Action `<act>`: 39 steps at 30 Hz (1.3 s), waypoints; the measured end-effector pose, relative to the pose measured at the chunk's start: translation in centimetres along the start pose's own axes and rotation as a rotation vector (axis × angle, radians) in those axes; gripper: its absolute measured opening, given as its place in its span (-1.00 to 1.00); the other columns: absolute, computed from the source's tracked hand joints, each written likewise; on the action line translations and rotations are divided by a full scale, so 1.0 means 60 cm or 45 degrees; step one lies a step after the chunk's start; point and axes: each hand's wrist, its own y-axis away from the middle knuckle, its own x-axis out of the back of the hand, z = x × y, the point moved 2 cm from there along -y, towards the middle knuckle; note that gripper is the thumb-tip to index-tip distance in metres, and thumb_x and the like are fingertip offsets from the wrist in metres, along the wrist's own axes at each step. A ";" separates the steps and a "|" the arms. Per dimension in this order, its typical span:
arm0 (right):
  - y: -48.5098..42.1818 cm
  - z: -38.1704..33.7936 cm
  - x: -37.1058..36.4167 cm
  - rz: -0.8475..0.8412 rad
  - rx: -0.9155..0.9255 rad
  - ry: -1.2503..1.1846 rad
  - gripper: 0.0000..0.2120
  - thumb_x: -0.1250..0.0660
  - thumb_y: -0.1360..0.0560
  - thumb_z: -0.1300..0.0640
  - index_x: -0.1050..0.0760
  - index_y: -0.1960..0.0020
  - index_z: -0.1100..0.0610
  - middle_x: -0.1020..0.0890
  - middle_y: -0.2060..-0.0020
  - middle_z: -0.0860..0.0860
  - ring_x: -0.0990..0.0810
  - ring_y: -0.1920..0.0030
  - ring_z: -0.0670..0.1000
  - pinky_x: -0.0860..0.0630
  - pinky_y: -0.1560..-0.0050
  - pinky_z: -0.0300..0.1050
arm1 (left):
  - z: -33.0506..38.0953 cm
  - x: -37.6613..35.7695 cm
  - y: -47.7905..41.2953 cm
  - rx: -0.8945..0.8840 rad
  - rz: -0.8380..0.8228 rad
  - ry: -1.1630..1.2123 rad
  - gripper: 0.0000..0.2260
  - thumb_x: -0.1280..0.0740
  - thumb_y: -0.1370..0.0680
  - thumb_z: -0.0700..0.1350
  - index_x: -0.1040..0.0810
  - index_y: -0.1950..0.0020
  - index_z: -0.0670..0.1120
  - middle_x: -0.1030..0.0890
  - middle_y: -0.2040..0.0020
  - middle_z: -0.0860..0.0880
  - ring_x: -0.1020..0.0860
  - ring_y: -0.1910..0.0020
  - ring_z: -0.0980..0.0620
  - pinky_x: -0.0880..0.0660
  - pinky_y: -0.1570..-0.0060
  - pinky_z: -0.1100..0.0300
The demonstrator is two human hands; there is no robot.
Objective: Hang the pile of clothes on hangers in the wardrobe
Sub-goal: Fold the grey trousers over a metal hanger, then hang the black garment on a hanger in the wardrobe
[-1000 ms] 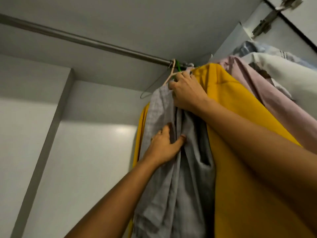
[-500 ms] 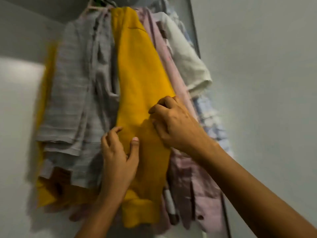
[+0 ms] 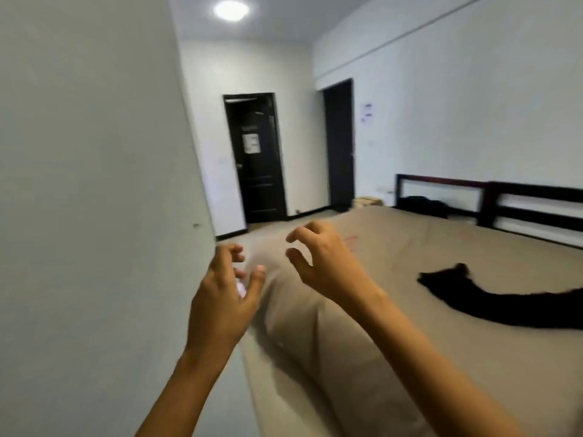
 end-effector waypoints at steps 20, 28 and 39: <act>0.274 0.828 0.037 -0.390 -1.491 0.464 -0.72 -0.22 -0.56 0.14 -0.46 -0.23 0.21 -0.52 -0.15 0.15 -0.44 -0.21 0.11 -0.31 -0.15 -0.17 | 0.090 -0.996 -0.131 -0.328 -1.370 0.258 -0.86 -0.34 -0.53 -0.06 -0.53 0.16 -0.11 -0.55 0.23 -0.01 -0.50 0.25 0.06 -0.33 0.25 0.24; 0.247 1.090 -0.089 -0.510 -2.014 0.329 -0.60 -0.23 -0.54 0.15 -0.32 -0.36 0.20 -0.45 -0.28 0.16 -0.47 -0.25 0.09 -0.37 -0.16 -0.17 | 0.001 -1.327 -0.246 -0.245 -1.779 0.257 -0.81 -0.36 -0.47 -0.09 -0.41 0.30 0.05 -0.58 0.24 0.02 -0.58 0.18 0.03 -0.44 0.18 0.21; 0.235 1.471 -0.222 -0.566 -1.879 0.430 -0.40 -0.28 -0.48 0.29 -0.19 -0.48 0.16 -0.16 -0.49 0.09 -0.16 -0.48 0.08 -0.17 -0.43 -0.14 | -0.032 -1.690 -0.226 0.232 -2.053 0.461 -0.90 -0.36 -0.48 -0.19 -0.46 0.06 -0.09 -0.53 0.16 -0.01 -0.51 0.15 0.02 -0.46 0.07 0.18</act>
